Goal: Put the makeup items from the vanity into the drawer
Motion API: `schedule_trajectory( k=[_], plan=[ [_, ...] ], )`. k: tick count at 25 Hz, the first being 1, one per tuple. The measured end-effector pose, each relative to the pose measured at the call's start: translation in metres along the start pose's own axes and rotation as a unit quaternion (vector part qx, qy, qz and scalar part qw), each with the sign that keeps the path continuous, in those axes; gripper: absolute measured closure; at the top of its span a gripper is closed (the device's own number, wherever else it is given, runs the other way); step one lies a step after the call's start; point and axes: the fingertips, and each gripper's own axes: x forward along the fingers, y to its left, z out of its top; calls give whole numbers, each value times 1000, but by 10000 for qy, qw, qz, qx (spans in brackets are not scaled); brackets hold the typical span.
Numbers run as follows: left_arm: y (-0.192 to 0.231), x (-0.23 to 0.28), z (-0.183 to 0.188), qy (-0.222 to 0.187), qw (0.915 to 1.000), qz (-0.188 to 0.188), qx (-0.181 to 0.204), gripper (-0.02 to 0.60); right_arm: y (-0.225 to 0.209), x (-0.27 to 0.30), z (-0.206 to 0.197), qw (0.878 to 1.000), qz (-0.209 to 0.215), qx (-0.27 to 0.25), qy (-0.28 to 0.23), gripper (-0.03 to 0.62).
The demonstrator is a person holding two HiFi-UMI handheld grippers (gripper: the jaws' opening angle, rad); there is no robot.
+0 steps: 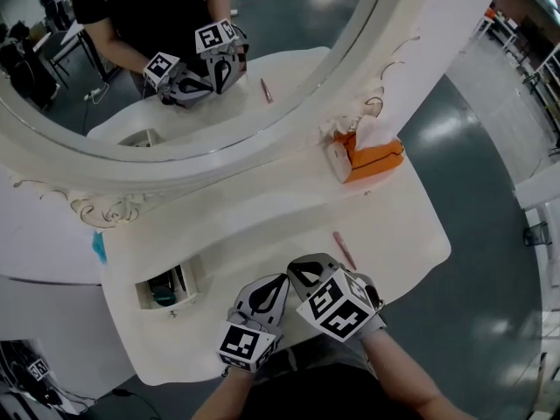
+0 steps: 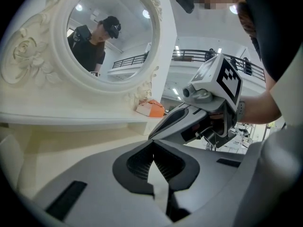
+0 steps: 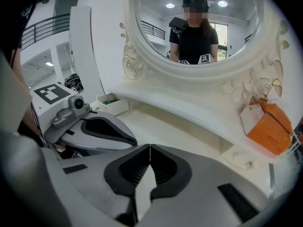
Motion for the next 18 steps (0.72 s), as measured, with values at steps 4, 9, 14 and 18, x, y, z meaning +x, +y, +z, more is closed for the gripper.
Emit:
schedule_trajectory(
  k=[4,9,14,18],
  plan=[
    [-7,13,-1,58,9999,-142,19,568,-13,-5,-8,9999,-118,113,-11,572],
    [-19,31,-5,147,9993,-341,36,568,-28,-13,-22,9992,-267,291,-17,572],
    [-30,47,-6,234,9984,-506,82,568,-43,-19,-36,9979,-369,532,-56,571],
    [-36,58,-7,285,9979,-577,97,568,-52,-24,-45,9971,-416,642,-39,571]
  ],
)
